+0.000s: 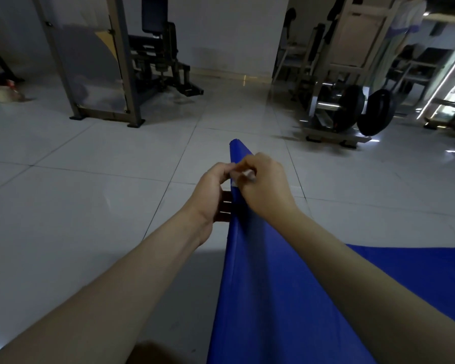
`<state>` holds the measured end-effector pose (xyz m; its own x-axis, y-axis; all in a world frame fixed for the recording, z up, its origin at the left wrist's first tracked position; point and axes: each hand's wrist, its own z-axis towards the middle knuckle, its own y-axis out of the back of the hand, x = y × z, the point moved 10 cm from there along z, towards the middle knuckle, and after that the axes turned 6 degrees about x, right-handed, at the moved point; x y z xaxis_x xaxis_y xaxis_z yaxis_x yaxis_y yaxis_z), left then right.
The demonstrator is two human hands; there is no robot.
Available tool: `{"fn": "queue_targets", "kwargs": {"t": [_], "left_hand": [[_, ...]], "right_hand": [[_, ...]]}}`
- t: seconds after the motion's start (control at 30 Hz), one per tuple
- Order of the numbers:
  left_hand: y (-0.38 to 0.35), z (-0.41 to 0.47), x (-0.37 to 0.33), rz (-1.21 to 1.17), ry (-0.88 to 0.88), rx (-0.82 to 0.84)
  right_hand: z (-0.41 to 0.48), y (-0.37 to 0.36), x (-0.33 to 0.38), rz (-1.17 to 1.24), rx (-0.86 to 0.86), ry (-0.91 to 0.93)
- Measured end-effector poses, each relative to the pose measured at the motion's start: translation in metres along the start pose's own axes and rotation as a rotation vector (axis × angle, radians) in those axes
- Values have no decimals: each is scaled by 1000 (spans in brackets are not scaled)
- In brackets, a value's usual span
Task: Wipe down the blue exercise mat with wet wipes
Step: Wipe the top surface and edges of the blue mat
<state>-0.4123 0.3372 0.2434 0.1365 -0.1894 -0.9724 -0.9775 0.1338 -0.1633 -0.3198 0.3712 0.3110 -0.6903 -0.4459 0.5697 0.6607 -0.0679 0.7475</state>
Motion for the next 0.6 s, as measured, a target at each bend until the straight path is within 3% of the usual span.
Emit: {"fn": "queue_targets", "kwargs": {"t": [0.23,0.43,0.6], "left_hand": [[-7,5,-1,-110,13,40],[-24,11,4,-83,19,196],[-35,11,23,-177,136,289]], "right_hand": [[-61,2,20,-30,9,173],[-12,37,-26,91,-221,-23],[-35,7,-25,119,-49,-23]]}}
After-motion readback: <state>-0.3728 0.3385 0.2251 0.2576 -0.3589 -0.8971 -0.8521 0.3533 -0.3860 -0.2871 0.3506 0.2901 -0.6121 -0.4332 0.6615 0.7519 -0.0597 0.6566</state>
